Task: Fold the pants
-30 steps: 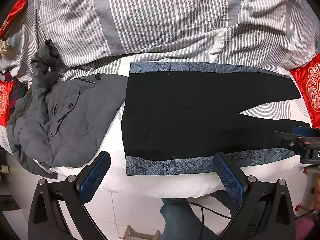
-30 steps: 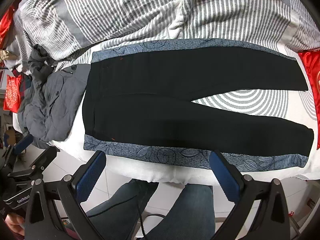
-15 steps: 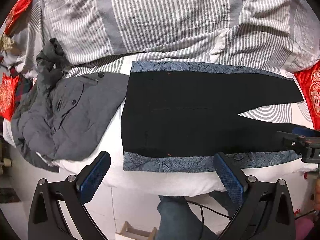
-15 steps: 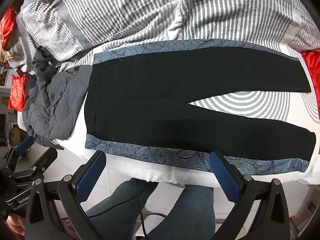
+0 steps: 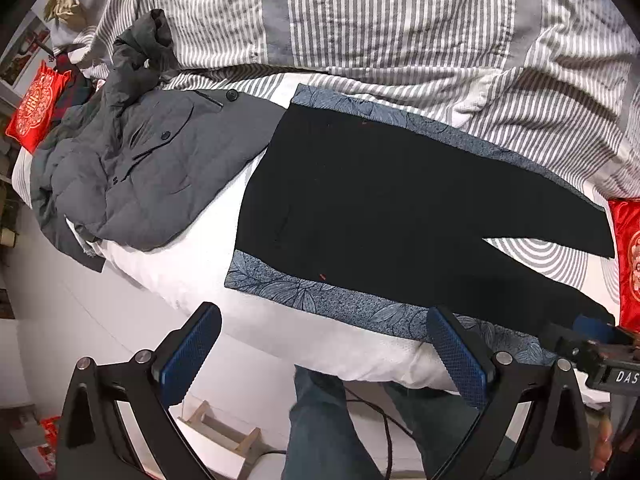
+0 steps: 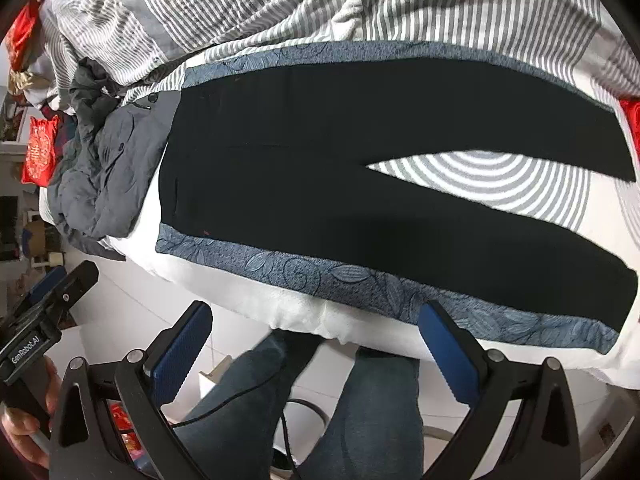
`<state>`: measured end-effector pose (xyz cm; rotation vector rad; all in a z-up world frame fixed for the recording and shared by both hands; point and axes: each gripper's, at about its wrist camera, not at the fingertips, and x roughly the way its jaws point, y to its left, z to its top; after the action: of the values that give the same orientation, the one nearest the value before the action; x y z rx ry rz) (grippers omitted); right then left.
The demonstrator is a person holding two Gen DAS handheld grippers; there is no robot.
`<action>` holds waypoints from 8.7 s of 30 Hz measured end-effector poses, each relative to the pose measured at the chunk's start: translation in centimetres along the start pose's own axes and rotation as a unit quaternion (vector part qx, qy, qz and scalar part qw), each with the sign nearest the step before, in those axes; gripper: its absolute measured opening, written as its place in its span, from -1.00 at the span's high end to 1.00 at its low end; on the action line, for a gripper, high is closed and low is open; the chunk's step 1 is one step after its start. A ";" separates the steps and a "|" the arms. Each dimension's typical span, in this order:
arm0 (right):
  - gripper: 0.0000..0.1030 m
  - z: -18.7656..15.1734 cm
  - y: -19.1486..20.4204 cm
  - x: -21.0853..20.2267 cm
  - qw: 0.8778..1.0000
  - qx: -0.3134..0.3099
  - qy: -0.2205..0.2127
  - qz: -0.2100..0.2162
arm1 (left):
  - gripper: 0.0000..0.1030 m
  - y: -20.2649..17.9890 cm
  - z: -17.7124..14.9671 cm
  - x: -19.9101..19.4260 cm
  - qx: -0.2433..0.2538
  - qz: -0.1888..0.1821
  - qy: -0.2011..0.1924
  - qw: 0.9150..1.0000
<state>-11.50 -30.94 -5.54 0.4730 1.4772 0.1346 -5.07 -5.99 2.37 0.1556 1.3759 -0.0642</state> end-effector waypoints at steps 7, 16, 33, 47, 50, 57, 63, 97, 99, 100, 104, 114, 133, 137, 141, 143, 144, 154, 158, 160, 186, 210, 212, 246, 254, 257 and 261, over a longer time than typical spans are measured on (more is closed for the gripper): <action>-1.00 -2.1 0.1 2.2 0.998 0.042 -0.016 0.044 | -1.00 2.4 -0.1 3.1 0.005 -0.036 0.004 0.999; -1.00 -6.0 -0.5 10.5 0.969 0.153 -0.055 0.184 | -0.85 7.0 -2.5 11.5 -0.013 -0.086 0.037 0.996; -0.61 -8.4 -6.6 20.2 0.920 0.287 -0.107 0.242 | -0.55 8.5 -5.8 20.4 -0.040 -0.169 0.050 0.984; 0.44 -4.5 -7.0 18.7 0.871 0.298 -0.140 0.364 | -0.55 9.0 -5.6 22.2 -0.107 -0.261 0.083 0.956; 0.44 -3.8 -6.6 18.0 0.868 0.293 -0.141 0.375 | -0.55 9.1 -5.4 22.7 -0.143 -0.285 0.094 0.943; 0.44 -3.8 -6.5 17.2 0.871 0.276 -0.136 0.382 | -0.55 8.4 -3.7 23.5 -0.204 -0.300 0.095 0.927; 0.38 -3.9 -7.2 17.9 0.873 0.283 -0.127 0.377 | 0.41 9.1 -2.9 23.3 -0.231 -0.278 0.075 0.929; 0.87 16.1 -11.7 9.2 0.920 0.212 -0.040 0.327 | 0.78 2.0 16.9 15.8 -0.058 -0.207 -0.029 0.976; 0.84 18.6 -12.5 10.3 0.919 0.216 -0.028 0.330 | 0.78 1.1 18.4 16.9 -0.053 -0.195 -0.034 0.979; 0.83 19.7 -12.8 10.9 0.919 0.218 -0.021 0.327 | 0.78 0.7 19.1 17.5 -0.053 -0.191 -0.035 0.980; 0.81 23.4 -13.7 13.4 0.923 0.218 -0.001 0.316 | 0.77 -0.6 21.6 20.1 -0.058 -0.166 -0.038 0.984; 0.33 26.4 -13.1 14.0 0.959 0.143 0.013 0.246 | -0.20 -0.8 23.1 20.4 -0.063 -0.068 -0.072 0.993; 0.03 21.7 -13.1 12.5 0.989 0.059 -0.009 0.138 | -0.25 -10.8 16.5 23.7 0.066 0.019 -0.024 0.997; -0.02 20.0 -14.5 9.1 0.984 0.080 -0.053 0.149 | -0.25 -11.6 16.3 22.9 0.089 0.022 -0.015 0.996; -0.36 16.5 -15.7 5.3 0.982 0.097 -0.090 0.137 | -0.25 -13.8 14.7 20.5 0.125 -0.007 -0.013 0.992; -0.36 13.3 -16.8 3.6 0.977 0.132 -0.107 0.131 | -0.25 -15.8 13.3 19.2 0.154 -0.030 -0.018 0.987; -0.36 11.5 -17.5 3.0 0.973 0.149 -0.116 0.129 | -0.25 -17.1 12.3 18.6 0.174 -0.044 -0.021 0.984; -0.36 -9.6 -25.3 0.5 0.924 0.332 -0.175 0.071 | -0.25 -26.9 2.7 15.2 0.286 -0.142 -0.004 0.948; -0.36 -15.4 -27.2 1.5 0.899 0.394 -0.180 0.053 | -0.25 -28.6 -0.3 14.9 0.312 -0.160 0.005 0.936; -0.36 -16.7 -27.8 2.3 0.894 0.409 -0.176 0.045 | -0.25 -29.2 -0.8 15.3 0.322 -0.161 0.009 0.933; 0.95 -5.9 -35.7 -5.0 0.863 0.317 -0.245 0.306 | -0.25 -45.7 -5.4 15.7 0.312 -0.152 0.073 0.935; 0.95 19.5 -51.3 -4.8 0.928 0.250 -0.171 0.219 | -0.25 -57.2 10.2 19.6 0.223 -0.112 0.010 0.968; 0.95 20.2 -51.9 -3.3 0.933 0.250 -0.160 0.202 | -0.25 -58.0 10.4 20.3 0.226 -0.103 0.006 0.969; 0.83 16.9 -50.5 -3.2 0.966 0.210 -0.143 0.048 | -0.42 -61.4 6.9 17.5 0.251 -0.056 -0.036 0.966; 0.94 12.9 -53.2 -5.9 0.946 0.264 -0.174 0.072 | -0.48 -63.0 9.8 14.9 0.250 -0.082 -0.036 0.964; 0.94 13.4 -52.6 -7.3 0.943 0.255 -0.204 0.062 | -0.48 -66.4 10.5 14.3 0.259 -0.108 -0.043 0.959; 0.94 14.3 -52.0 -7.2 0.946 0.247 -0.203 0.047 | -0.48 -71.6 9.6 15.6 0.293 -0.121 -0.032 0.948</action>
<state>-8.57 -83.70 -18.56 0.9190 1.0704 -0.2549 -2.45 -77.48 -16.33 0.4756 1.2715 -0.6818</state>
